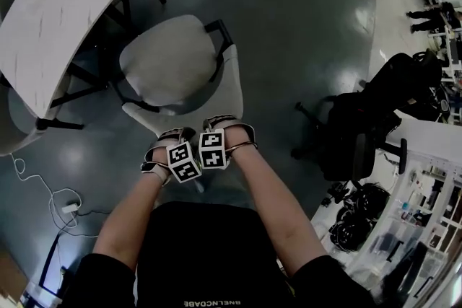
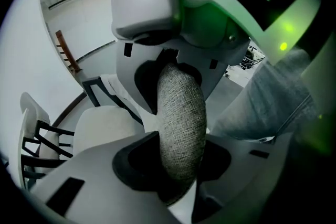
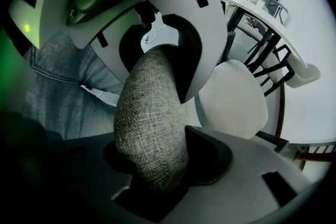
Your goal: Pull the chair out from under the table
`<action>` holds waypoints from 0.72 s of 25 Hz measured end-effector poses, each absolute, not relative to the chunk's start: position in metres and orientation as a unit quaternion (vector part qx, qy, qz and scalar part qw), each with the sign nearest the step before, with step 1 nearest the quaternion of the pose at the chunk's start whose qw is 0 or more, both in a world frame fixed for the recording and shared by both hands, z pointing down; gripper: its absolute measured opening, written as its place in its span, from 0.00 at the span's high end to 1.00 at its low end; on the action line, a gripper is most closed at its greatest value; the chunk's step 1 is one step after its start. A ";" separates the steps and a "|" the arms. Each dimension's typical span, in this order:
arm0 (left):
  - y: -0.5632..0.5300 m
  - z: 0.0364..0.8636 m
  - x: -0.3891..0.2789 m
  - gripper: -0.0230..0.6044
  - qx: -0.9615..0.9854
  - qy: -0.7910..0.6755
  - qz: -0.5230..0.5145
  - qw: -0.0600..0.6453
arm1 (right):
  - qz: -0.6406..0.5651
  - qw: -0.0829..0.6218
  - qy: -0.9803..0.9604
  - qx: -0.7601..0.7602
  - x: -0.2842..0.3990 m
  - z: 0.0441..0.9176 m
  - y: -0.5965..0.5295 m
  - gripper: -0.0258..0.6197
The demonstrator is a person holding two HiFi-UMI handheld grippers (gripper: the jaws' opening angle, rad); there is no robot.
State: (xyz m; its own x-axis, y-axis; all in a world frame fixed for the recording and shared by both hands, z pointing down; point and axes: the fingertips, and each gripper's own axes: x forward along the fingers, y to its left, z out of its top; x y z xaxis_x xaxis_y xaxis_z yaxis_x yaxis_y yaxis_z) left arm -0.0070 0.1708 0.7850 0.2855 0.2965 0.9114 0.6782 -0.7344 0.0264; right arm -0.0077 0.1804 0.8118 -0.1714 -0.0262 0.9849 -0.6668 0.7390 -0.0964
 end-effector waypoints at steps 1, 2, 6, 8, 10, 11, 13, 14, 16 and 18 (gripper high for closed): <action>0.175 0.785 -0.008 0.75 -0.780 -0.313 -0.508 0.189 | 0.270 0.595 -0.716 0.244 -0.009 0.812 0.185 0.63; 0.180 0.785 -0.009 0.75 -0.780 -0.315 -0.506 0.191 | 0.271 0.594 -0.716 0.247 -0.010 0.812 0.189 0.63; 0.192 0.790 -0.013 0.75 -0.773 -0.325 -0.504 0.207 | 0.279 0.591 -0.711 0.257 -0.013 0.813 0.204 0.63; 0.201 0.792 -0.016 0.75 -0.769 -0.333 -0.502 0.213 | 0.284 0.588 -0.710 0.262 -0.015 0.812 0.213 0.63; 0.210 0.792 -0.017 0.75 -0.767 -0.344 -0.499 0.214 | 0.290 0.586 -0.709 0.266 -0.016 0.812 0.221 0.63; 0.213 0.792 -0.016 0.74 -0.766 -0.349 -0.496 0.214 | 0.292 0.585 -0.708 0.267 -0.016 0.812 0.224 0.63; 0.221 0.792 -0.016 0.74 -0.763 -0.360 -0.491 0.217 | 0.297 0.582 -0.707 0.271 -0.016 0.813 0.232 0.63; 0.227 0.792 -0.016 0.74 -0.761 -0.365 -0.490 0.220 | 0.299 0.581 -0.706 0.272 -0.017 0.813 0.238 0.63; 0.242 0.791 -0.015 0.74 -0.757 -0.375 -0.484 0.229 | 0.304 0.580 -0.704 0.275 -0.016 0.812 0.251 0.63; 0.253 0.791 -0.012 0.74 -0.754 -0.385 -0.473 0.243 | 0.310 0.577 -0.702 0.279 -0.013 0.810 0.264 0.63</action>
State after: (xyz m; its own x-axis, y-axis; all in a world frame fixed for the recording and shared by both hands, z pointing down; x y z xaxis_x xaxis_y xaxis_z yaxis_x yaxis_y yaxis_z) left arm -0.0117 0.2534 0.7911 0.2555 0.3503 0.9011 0.8109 -0.5852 -0.0024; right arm -0.0135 0.2637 0.8100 -0.1787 -0.0347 0.9833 -0.7502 0.6515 -0.1133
